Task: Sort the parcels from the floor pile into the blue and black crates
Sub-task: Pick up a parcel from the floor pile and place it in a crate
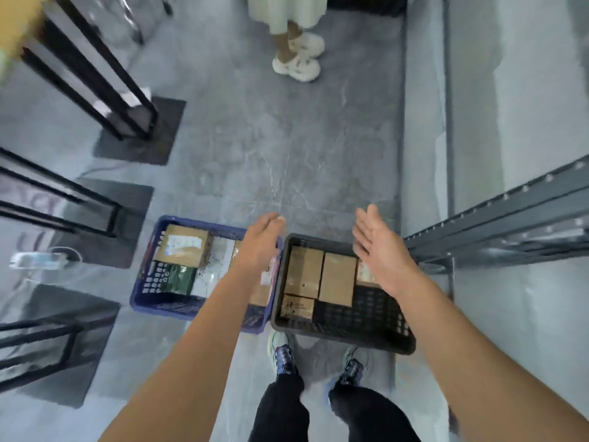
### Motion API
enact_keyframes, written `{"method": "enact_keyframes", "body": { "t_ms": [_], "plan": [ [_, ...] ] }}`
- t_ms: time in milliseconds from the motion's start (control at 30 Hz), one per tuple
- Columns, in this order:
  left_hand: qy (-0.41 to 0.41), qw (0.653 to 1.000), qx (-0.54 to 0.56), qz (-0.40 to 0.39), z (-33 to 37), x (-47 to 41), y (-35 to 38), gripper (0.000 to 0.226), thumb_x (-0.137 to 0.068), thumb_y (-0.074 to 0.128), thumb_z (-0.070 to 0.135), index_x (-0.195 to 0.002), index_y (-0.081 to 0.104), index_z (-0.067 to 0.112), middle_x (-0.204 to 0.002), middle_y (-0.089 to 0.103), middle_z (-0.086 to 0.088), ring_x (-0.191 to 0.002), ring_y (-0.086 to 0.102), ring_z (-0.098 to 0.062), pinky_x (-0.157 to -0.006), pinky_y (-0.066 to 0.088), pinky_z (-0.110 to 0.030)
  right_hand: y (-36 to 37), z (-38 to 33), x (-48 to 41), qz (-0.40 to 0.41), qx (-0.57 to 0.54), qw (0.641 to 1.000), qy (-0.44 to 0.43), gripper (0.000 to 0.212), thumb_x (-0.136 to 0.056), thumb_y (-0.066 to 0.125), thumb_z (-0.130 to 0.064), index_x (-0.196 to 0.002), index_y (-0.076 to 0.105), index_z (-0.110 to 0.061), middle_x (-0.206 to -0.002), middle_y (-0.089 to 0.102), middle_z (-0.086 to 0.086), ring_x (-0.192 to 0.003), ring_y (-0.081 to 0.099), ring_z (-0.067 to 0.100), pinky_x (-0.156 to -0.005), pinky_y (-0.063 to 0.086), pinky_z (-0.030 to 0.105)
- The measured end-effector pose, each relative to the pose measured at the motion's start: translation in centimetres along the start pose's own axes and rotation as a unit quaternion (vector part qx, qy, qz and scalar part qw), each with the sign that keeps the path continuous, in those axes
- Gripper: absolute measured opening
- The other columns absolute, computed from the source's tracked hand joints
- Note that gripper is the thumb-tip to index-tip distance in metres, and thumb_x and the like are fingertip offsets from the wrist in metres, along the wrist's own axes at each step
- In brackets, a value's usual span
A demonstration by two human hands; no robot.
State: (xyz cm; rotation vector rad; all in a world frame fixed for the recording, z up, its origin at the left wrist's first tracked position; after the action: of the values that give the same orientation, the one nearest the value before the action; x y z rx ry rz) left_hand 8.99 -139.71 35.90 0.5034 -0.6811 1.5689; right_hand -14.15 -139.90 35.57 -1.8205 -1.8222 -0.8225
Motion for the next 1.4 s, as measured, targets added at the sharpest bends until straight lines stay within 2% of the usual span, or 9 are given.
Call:
{"method": "enact_keyframes", "body": {
  "t_ms": [100, 267, 567, 667, 800, 967, 1100, 1267, 1400],
  "plan": [
    [0.04, 0.999, 0.023, -0.002, 6.7, 4.2, -2.5, 0.041, -0.102, 0.057, 0.044, -0.142, 0.055, 0.031, -0.148, 0.054, 0.004, -0.135, 0.051, -0.015, -0.115, 0.041, -0.051, 2.3, -7.3, 4.4, 0.002, 0.008, 0.999, -0.05, 0.074, -0.104, 0.031, -0.066, -0.165, 0.025, -0.025, -0.171, 0.024, -0.007, -0.156, 0.027, 0.013, -0.125, 0.024, 0.037],
    [0.116, 0.992, 0.044, 0.007, 15.7, 10.4, -7.4, 0.047, -0.106, 0.052, 0.041, -0.15, 0.047, 0.025, -0.151, 0.049, 0.003, -0.137, 0.047, -0.013, -0.116, 0.04, -0.048, 6.1, -16.6, 10.6, -0.015, 0.001, 0.993, -0.117, 0.072, -0.104, 0.03, -0.065, -0.165, 0.026, -0.025, -0.171, 0.025, -0.007, -0.155, 0.027, 0.012, -0.124, 0.024, 0.037],
    [0.197, 0.975, 0.073, 0.068, 21.2, 18.9, -14.4, 0.06, -0.105, 0.047, 0.05, -0.158, 0.035, 0.026, -0.16, 0.039, 0.004, -0.143, 0.041, -0.015, -0.116, 0.039, -0.048, 12.1, -23.6, 17.5, -0.09, 0.041, 0.976, -0.192, 0.08, -0.102, 0.033, -0.07, -0.166, 0.022, -0.024, -0.171, 0.025, -0.011, -0.154, 0.028, 0.01, -0.127, 0.024, 0.039],
    [0.205, 0.969, 0.083, 0.108, 20.4, 22.1, -15.8, 0.058, -0.106, 0.046, 0.05, -0.158, 0.035, 0.025, -0.158, 0.04, 0.005, -0.142, 0.042, -0.015, -0.116, 0.039, -0.048, 14.0, -24.5, 19.2, -0.128, 0.065, 0.966, -0.216, 0.085, -0.096, 0.035, -0.073, -0.166, 0.023, -0.027, -0.17, 0.026, -0.011, -0.153, 0.031, 0.009, -0.124, 0.028, 0.037],
    [0.224, 0.954, 0.091, 0.179, 17.7, 27.0, -17.9, 0.049, -0.11, 0.043, 0.036, -0.154, 0.041, 0.016, -0.16, 0.038, -0.003, -0.15, 0.034, -0.024, -0.122, 0.03, -0.051, 16.6, -24.4, 20.8, -0.188, 0.099, 0.951, -0.224, 0.073, -0.104, 0.029, -0.066, -0.165, 0.025, -0.025, -0.17, 0.027, -0.008, -0.154, 0.03, 0.012, -0.128, 0.025, 0.042],
    [0.174, 0.936, 0.168, 0.256, 11.7, 33.5, -20.4, 0.058, -0.104, 0.046, 0.055, -0.155, 0.04, 0.028, -0.159, 0.039, 0.004, -0.145, 0.04, -0.018, -0.118, 0.038, -0.048, 21.5, -22.3, 22.8, -0.266, 0.141, 0.931, -0.207, 0.07, -0.106, 0.026, -0.065, -0.164, 0.028, -0.026, -0.17, 0.027, -0.006, -0.155, 0.028, 0.014, -0.124, 0.024, 0.037],
    [0.147, 0.902, 0.229, 0.335, 5.9, 39.4, -22.3, 0.054, -0.104, 0.048, 0.053, -0.152, 0.043, 0.029, -0.159, 0.04, 0.004, -0.143, 0.042, -0.017, -0.112, 0.042, -0.042, 26.3, -18.8, 25.8, -0.344, 0.176, 0.902, -0.195, 0.068, -0.107, 0.025, -0.06, -0.164, 0.028, -0.023, -0.171, 0.027, -0.003, -0.156, 0.027, 0.018, -0.126, 0.024, 0.04],
    [0.132, 0.853, 0.259, 0.433, -1.4, 47.6, -24.3, 0.041, -0.108, 0.047, 0.037, -0.145, 0.05, 0.02, -0.152, 0.047, -0.003, -0.14, 0.045, -0.022, -0.116, 0.039, -0.048, 31.9, -13.0, 32.5, -0.454, 0.229, 0.843, -0.178, 0.083, -0.097, 0.029, -0.07, -0.165, 0.023, -0.025, -0.171, 0.025, -0.003, -0.156, 0.028, 0.016, -0.128, 0.022, 0.041],
    [0.106, 0.8, 0.344, 0.479, -7.3, 54.0, -25.5, 0.043, -0.104, 0.049, 0.05, -0.14, 0.053, 0.026, -0.141, 0.052, 0.004, -0.124, 0.051, -0.014, -0.107, 0.044, -0.044, 36.8, -8.2, 37.6, -0.514, 0.237, 0.811, -0.149, 0.072, -0.104, 0.033, -0.065, -0.164, 0.029, -0.026, -0.169, 0.03, -0.007, -0.154, 0.032, 0.014, -0.121, 0.03, 0.036]
  ]
}}
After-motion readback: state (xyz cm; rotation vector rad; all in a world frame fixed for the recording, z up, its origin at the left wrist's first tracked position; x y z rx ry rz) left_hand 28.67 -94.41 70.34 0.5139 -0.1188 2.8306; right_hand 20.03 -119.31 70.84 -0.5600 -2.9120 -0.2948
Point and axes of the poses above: each hand's wrist, its own x-axis away from the middle knuckle, its own y-axis out of the palm, z = x × y, the point moved 6 cm from there along -x, towards the middle knuckle
